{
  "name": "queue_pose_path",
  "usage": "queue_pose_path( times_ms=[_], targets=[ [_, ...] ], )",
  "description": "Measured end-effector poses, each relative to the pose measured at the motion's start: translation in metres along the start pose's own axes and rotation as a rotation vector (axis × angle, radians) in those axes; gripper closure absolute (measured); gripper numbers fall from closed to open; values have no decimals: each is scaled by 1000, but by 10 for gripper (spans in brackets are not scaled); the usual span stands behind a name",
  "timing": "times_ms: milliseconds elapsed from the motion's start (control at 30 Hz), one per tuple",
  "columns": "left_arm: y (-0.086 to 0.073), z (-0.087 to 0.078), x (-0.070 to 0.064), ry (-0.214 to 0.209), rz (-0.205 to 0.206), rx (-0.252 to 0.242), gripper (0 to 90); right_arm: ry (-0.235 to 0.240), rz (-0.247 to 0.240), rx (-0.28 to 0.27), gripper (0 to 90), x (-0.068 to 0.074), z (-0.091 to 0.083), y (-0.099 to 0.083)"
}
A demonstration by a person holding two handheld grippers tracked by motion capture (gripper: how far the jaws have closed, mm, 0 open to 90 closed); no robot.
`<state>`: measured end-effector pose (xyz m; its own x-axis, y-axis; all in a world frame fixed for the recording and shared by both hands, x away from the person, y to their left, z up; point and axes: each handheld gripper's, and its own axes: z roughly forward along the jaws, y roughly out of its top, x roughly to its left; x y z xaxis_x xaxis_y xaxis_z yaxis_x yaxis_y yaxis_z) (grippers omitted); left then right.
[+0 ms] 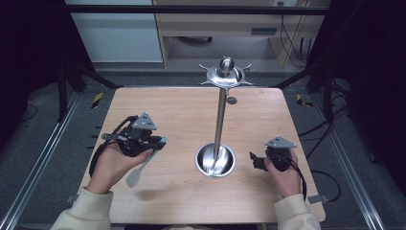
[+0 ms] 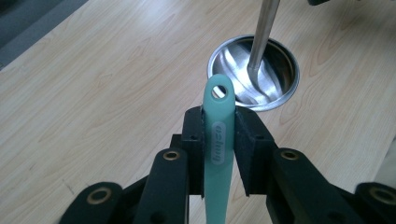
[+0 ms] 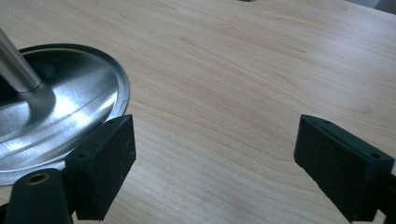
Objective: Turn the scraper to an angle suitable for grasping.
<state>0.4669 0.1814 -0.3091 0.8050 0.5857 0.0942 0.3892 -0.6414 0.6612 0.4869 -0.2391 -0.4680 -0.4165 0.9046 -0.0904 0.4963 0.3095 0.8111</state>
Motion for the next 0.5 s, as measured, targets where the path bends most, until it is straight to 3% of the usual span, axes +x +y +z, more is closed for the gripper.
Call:
queue_pose_path(
  times_ms=[500],
  targets=[
    [11, -5, -13, -12, 38, -56, 744, -9, -15, 7, 121, 2, 0, 0]
  ],
)
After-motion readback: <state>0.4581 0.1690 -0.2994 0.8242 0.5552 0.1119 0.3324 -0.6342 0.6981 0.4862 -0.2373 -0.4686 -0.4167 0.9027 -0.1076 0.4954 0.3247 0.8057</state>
